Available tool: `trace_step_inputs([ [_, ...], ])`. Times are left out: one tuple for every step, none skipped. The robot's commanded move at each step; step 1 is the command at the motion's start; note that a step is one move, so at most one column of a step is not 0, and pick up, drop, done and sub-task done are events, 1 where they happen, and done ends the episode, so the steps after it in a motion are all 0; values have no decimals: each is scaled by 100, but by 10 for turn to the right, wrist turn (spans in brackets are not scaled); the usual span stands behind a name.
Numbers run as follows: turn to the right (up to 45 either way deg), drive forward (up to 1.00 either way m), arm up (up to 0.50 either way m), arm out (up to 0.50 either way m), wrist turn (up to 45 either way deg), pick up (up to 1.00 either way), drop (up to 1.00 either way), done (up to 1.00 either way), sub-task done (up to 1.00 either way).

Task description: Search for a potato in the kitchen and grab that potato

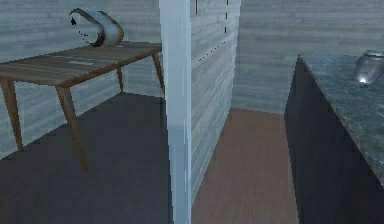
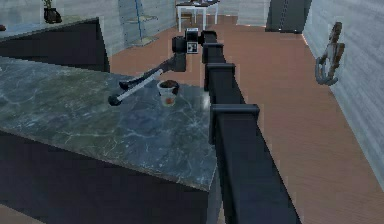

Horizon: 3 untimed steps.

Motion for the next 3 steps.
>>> trace_step_inputs([
  [0,0,0,0,450,0,0,0,0],
  [0,0,0,0,210,0,0,0,0],
  [0,0,-6,0,0,0,0,0,0],
])
